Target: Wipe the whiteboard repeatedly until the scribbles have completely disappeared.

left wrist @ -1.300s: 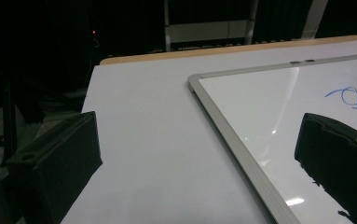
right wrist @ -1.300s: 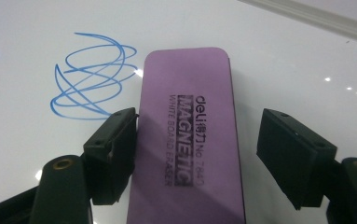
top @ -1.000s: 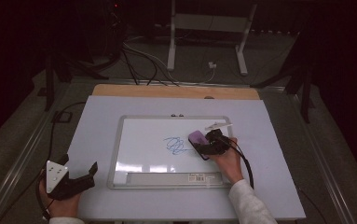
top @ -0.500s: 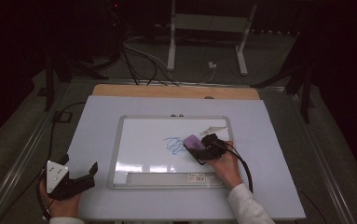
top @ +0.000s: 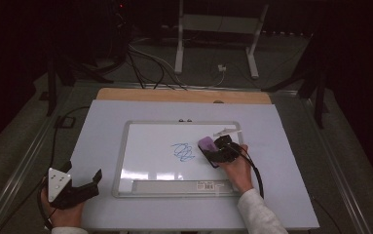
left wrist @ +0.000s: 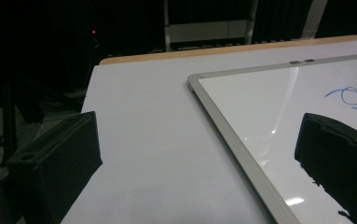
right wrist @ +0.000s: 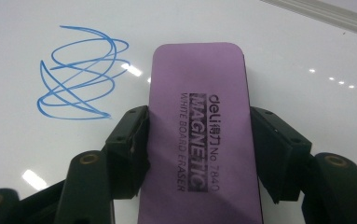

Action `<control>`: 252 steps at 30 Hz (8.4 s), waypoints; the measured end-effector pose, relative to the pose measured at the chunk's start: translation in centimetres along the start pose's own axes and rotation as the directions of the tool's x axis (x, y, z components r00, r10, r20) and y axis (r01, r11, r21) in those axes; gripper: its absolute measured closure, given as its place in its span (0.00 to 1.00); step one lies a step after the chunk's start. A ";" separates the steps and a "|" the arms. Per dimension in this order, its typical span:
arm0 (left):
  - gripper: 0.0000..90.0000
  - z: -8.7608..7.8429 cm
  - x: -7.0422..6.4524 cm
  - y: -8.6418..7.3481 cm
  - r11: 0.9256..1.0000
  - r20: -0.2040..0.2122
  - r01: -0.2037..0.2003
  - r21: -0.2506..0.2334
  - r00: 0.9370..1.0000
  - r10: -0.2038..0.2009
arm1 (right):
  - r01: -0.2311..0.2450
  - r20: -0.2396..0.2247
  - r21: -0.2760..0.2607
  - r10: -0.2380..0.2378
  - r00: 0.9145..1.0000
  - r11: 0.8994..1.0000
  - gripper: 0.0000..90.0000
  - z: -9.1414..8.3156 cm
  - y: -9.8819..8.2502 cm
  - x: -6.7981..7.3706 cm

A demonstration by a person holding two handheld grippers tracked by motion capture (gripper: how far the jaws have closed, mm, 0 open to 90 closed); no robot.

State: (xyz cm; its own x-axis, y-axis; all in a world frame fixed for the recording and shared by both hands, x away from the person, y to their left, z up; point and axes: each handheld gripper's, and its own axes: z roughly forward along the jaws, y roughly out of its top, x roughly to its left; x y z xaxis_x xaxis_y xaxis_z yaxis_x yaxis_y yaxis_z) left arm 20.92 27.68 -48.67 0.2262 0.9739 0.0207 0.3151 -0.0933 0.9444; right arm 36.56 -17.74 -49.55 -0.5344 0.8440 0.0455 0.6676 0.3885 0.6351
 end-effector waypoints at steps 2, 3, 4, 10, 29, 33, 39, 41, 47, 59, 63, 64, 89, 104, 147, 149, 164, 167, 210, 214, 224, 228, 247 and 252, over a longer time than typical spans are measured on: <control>0.01 0.0 0.0 0.0 1.000 0.001 -0.004 0.004 1.000 0.004 | -0.003 -0.023 0.001 0.003 1.000 1.000 0.46 0.0 -0.1 0.2; 0.01 0.0 0.0 0.0 1.000 0.001 -0.003 0.002 1.000 0.003 | 0.005 -0.029 0.001 -0.005 1.000 1.000 0.46 0.0 -0.1 0.3; 0.01 0.0 -0.1 0.0 1.000 0.001 -0.004 0.003 1.000 0.004 | 0.013 -0.038 0.003 -0.013 0.999 1.000 0.46 -0.1 -0.1 0.6; 0.01 0.0 -0.1 0.0 1.000 0.001 -0.003 0.003 1.000 0.003 | 0.067 -0.112 -0.001 -0.067 0.992 0.998 0.46 -0.1 -0.3 2.5; 0.01 0.1 -0.1 0.0 1.000 0.001 -0.007 0.005 1.000 0.007 | 0.092 -0.119 0.006 -0.091 0.989 0.996 0.46 0.1 -0.2 4.2; 0.01 0.0 -0.1 0.0 1.000 0.002 -0.006 0.004 1.000 0.006 | 0.147 -0.166 0.003 -0.145 0.976 0.989 0.46 0.1 -0.2 5.8; 0.01 0.0 0.0 0.0 1.000 -0.001 0.002 -0.002 1.000 -0.002 | 0.125 -0.132 0.008 -0.123 0.984 0.992 0.46 0.3 0.1 5.4; 0.01 0.0 0.1 0.0 1.000 -0.001 0.000 -0.001 1.000 0.000 | 0.105 -0.110 0.011 -0.103 0.989 0.994 0.46 0.3 0.1 5.0; 0.01 0.0 0.0 0.0 1.000 0.001 -0.001 0.002 1.000 0.001 | 0.071 -0.056 0.012 -0.070 0.996 0.997 0.46 0.2 0.1 4.3; 0.01 0.1 0.0 0.0 1.000 0.001 -0.001 0.003 1.000 0.001 | 0.169 -0.165 0.008 -0.165 0.972 0.986 0.46 0.4 0.2 7.2; 0.01 0.0 0.0 0.0 1.000 0.001 0.000 0.001 1.000 0.000 | 0.140 -0.112 0.014 -0.138 0.984 0.990 0.46 0.4 0.4 6.3; 0.01 0.0 0.0 0.0 1.000 0.001 0.001 -0.001 1.000 -0.001 | 0.129 -0.095 0.015 -0.127 0.987 0.992 0.46 0.5 0.4 6.0; 0.01 0.0 0.0 0.0 1.000 0.002 0.001 -0.001 1.000 -0.001 | 0.083 -0.062 0.016 -0.082 0.995 0.996 0.46 0.9 0.9 5.7; 0.01 0.1 0.0 0.0 1.000 0.003 -0.009 0.007 1.000 0.009 | 0.079 -0.096 0.013 -0.078 0.992 0.997 0.46 1.0 0.9 6.4; 0.01 0.1 0.1 -0.1 1.000 0.004 -0.002 0.005 1.000 0.002 | 0.010 -0.016 0.019 -0.009 1.000 1.000 0.46 2.0 2.3 4.5; 0.01 0.1 0.0 -0.1 1.000 0.005 -0.003 0.006 1.000 0.003 | -0.003 -0.014 0.022 0.004 1.000 1.000 0.46 2.1 2.4 4.2; 0.01 0.0 0.1 -0.1 1.000 0.003 -0.002 0.003 1.000 0.002 | 0.152 -0.157 0.032 -0.145 0.977 0.988 0.46 2.4 2.7 8.5; 0.01 0.0 0.1 -0.1 1.000 0.003 -0.001 0.001 1.000 0.001 | 0.103 -0.098 0.032 -0.099 0.990 0.994 0.46 2.6 2.9 7.2; 0.01 0.0 0.1 -0.1 1.000 0.006 -0.001 0.002 1.000 0.001 | 0.123 -0.104 0.040 -0.118 0.988 0.992 0.46 3.6 4.1 8.7; 0.01 0.0 0.1 -0.1 1.000 0.007 0.000 0.002 1.000 0.000 | 0.078 -0.075 0.044 -0.074 0.994 0.996 0.46 3.7 4.3 7.7; 0.01 0.2 0.0 -0.1 1.000 0.008 -0.002 0.006 1.000 0.002 | -0.047 0.050 0.036 0.045 0.998 0.998 0.46 3.7 4.5 4.1; 0.01 0.2 -0.1 -0.1 1.000 0.009 -0.004 0.007 1.000 0.004 | -0.008 -0.005 0.041 0.009 1.000 0.999 0.46 4.1 4.9 5.9; 0.01 0.2 0.1 -0.1 1.000 0.009 0.001 0.004 1.000 -0.001 | -0.050 0.056 0.041 0.048 0.997 0.998 0.46 4.4 5.3 5.4; 0.01 0.2 0.0 -0.1 1.000 0.010 -0.004 0.007 1.000 0.004 | 0.009 -0.008 0.040 -0.008 1.000 0.999 0.46 4.7 5.4 7.4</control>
State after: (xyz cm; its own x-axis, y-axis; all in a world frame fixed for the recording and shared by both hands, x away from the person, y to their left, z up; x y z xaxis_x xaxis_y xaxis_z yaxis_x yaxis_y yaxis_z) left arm 21.08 27.62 -48.81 0.2369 0.9713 0.0207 0.3205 -0.0983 0.9421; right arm 38.64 -7.63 -49.34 -0.5439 0.8379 0.0461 0.6832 0.4103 0.6040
